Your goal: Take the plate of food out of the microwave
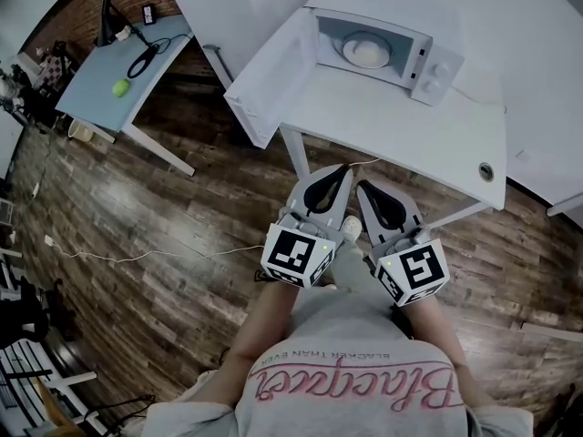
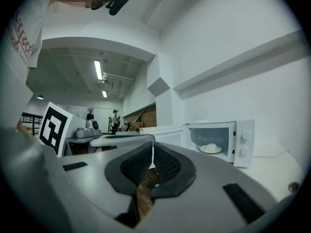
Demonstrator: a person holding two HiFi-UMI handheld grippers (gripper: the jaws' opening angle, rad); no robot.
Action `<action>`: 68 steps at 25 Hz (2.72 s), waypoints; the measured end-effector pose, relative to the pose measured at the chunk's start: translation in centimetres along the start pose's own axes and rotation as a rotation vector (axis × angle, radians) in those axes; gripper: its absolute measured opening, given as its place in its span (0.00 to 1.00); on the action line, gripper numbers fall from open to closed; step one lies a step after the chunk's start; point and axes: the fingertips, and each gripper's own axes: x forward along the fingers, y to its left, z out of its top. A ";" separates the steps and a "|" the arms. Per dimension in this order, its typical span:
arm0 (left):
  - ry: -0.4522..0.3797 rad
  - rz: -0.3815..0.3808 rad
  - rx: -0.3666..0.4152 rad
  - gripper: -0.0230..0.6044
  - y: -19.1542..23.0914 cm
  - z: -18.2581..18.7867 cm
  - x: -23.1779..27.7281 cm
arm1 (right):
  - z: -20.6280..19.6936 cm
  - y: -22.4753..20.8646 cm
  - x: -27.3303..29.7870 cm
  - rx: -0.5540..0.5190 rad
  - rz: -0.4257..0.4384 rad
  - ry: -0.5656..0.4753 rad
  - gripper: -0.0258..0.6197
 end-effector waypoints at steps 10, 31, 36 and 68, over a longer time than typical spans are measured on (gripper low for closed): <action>0.009 -0.018 0.000 0.04 3.1 -0.3 4.8 | 0.5 -4.2 4.5 -0.001 -0.006 -0.001 0.07; 0.060 -0.050 -0.031 0.04 9.5 -1.4 15.2 | -0.4 -14.3 13.0 0.146 -0.062 0.083 0.07; 0.068 -0.060 -0.025 0.04 10.9 -1.3 17.7 | -0.1 -16.6 15.1 0.155 -0.072 0.085 0.07; 0.095 -0.009 -0.074 0.05 16.6 -3.5 24.6 | -2.0 -24.6 21.2 0.529 -0.021 0.049 0.54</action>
